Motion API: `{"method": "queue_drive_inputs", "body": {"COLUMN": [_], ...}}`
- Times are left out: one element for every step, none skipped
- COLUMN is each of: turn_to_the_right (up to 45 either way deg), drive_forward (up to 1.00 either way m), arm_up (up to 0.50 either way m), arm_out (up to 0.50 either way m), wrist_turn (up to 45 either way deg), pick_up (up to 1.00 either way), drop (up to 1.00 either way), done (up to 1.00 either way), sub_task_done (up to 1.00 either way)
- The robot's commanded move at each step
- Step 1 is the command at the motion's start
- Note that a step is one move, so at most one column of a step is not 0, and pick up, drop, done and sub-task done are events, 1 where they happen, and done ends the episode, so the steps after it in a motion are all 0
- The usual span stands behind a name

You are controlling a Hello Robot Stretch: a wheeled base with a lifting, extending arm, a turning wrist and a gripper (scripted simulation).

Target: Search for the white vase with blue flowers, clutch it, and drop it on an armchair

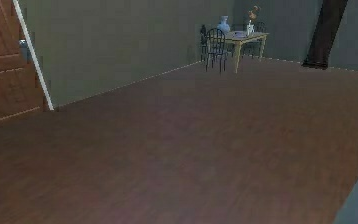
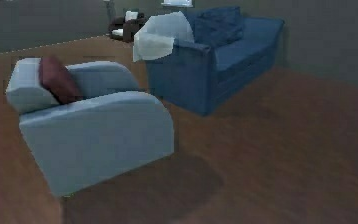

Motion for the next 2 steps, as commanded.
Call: {"method": "queue_drive_inputs", "body": {"turn_to_the_right": [0.0,0.0], "drive_forward": [1.0,1.0], "arm_up": [0.0,0.0], "arm_out": [0.0,0.0], "wrist_turn": [0.0,0.0], "pick_up": [0.0,0.0], "drop": [0.0,0.0], "done": [0.0,0.0], "sub_task_done": [0.0,0.0]}}
